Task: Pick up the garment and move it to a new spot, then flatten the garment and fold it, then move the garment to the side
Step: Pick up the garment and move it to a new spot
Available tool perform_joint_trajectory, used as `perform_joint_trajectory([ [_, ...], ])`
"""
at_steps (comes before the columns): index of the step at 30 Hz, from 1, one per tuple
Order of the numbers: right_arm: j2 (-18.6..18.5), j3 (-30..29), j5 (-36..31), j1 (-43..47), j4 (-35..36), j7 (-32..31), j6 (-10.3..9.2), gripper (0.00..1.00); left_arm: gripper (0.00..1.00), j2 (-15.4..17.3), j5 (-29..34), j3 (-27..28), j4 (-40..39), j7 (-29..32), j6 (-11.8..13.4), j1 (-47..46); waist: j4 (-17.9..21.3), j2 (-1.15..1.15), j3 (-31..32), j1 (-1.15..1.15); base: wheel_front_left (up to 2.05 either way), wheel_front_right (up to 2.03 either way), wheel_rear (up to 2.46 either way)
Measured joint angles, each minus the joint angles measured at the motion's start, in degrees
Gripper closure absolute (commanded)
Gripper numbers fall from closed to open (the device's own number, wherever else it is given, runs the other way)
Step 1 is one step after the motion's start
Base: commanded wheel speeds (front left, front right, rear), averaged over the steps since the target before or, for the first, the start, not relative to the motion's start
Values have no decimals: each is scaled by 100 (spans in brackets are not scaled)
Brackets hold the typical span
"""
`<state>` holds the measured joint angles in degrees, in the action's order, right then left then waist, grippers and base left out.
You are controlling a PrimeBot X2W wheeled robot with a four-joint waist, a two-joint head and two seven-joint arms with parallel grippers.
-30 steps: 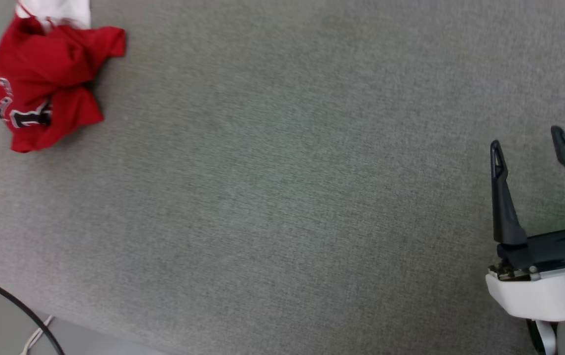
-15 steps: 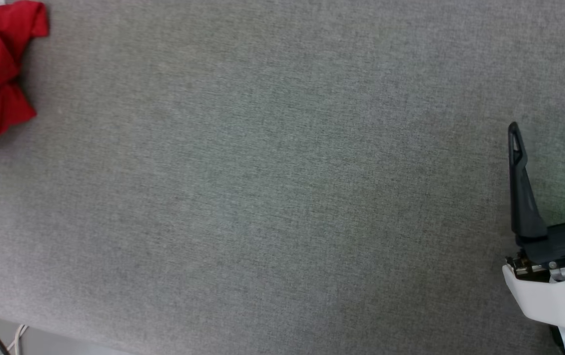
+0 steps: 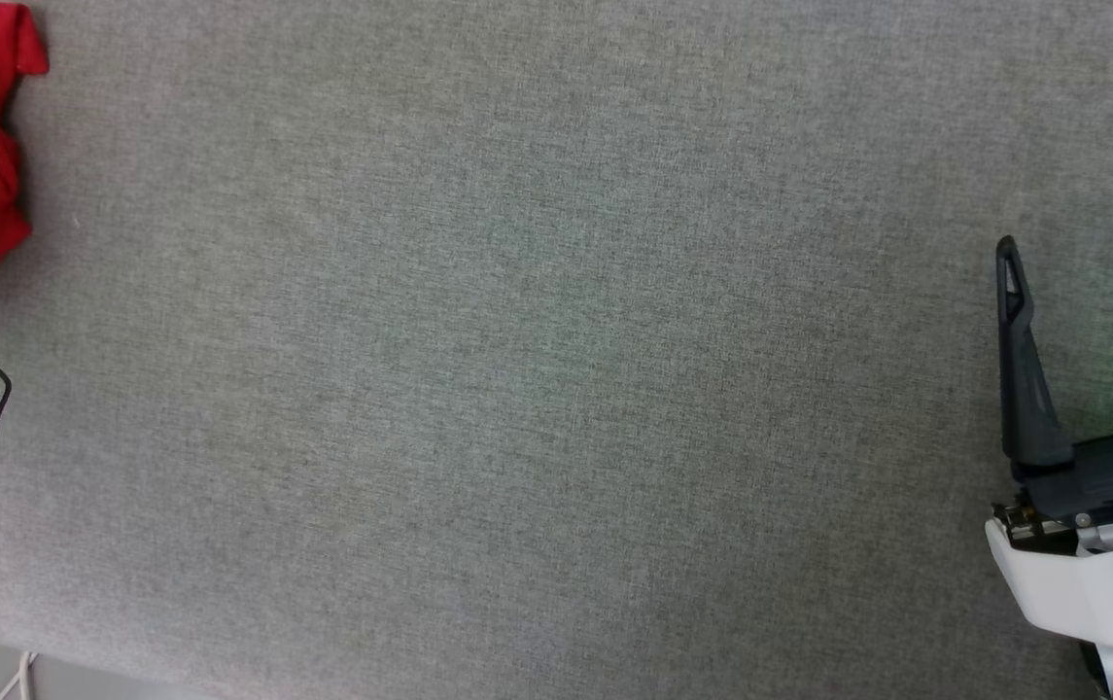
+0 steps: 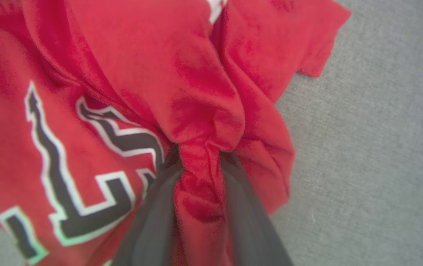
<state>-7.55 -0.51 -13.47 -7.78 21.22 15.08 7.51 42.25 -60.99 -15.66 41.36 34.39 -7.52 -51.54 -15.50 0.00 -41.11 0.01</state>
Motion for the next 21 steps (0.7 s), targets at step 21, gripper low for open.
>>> perform_joint_trajectory([
  [21, 377, 349, 383, -26, -684, 0, 0, 0, 100, 1187, 719, -1617, -1573, -1497, 3, -1206, 168, 0, 1560, -1, 0, 0, 0],
])
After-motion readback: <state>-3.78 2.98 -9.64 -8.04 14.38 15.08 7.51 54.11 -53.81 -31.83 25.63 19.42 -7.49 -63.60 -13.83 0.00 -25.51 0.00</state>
